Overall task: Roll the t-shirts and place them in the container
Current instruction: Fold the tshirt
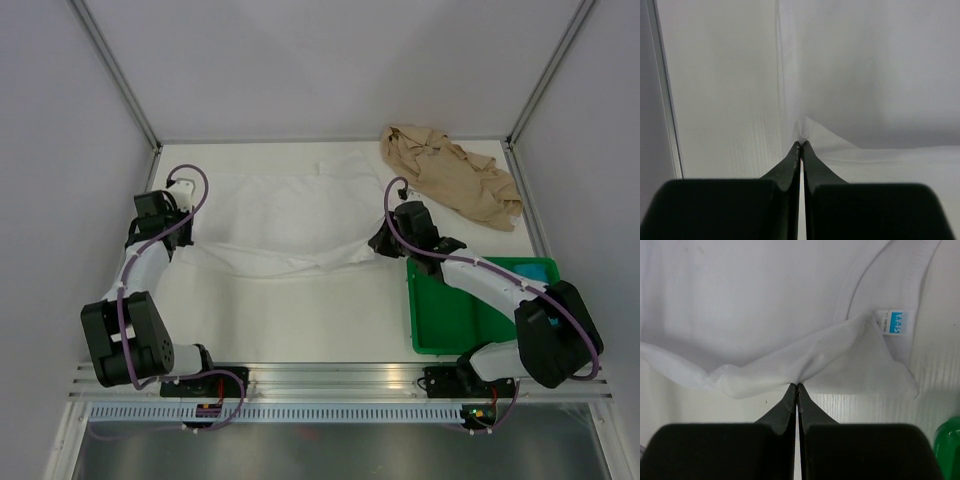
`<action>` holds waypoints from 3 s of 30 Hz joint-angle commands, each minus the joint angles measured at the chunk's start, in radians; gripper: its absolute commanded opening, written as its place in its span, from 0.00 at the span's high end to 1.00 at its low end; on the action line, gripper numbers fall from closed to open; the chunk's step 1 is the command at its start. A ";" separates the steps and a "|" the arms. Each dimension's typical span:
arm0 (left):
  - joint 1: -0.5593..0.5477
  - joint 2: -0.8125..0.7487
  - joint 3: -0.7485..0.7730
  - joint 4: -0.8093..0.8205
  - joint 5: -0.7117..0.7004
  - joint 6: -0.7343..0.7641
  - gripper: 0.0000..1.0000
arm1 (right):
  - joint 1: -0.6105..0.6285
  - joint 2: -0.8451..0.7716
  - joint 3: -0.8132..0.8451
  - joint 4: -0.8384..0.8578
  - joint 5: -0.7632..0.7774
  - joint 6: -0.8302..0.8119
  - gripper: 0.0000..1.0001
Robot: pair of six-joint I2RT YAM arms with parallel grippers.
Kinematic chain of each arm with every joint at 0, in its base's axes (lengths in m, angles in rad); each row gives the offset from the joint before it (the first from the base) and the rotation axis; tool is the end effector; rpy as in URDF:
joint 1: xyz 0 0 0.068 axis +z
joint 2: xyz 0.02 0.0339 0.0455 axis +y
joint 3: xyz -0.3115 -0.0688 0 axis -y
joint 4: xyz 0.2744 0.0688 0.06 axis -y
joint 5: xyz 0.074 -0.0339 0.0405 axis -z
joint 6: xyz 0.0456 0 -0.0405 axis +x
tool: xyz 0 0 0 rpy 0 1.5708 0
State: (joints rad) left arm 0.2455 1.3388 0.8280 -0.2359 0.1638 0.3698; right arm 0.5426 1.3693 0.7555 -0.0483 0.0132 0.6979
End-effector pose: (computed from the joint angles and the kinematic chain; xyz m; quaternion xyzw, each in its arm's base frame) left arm 0.2971 0.0668 0.2540 0.0894 0.9094 0.0494 0.4031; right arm 0.2665 0.1600 0.2362 0.0726 0.8956 0.2503 0.3606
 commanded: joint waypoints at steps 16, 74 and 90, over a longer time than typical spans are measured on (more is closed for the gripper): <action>0.005 0.218 0.151 0.129 0.036 -0.095 0.98 | -0.093 0.180 0.203 0.013 0.007 -0.048 1.00; 0.005 0.264 0.138 -0.059 -0.151 -0.040 0.30 | -0.055 0.277 0.260 -0.263 0.241 -0.296 0.52; 0.008 0.411 0.171 -0.088 -0.072 -0.081 0.50 | -0.056 0.398 0.217 -0.217 0.162 -0.307 0.63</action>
State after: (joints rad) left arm 0.2501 1.7199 0.9844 -0.3096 0.0444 0.2882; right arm 0.4870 1.7584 1.0019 -0.2775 0.2111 0.3923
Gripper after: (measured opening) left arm 0.550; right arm 0.444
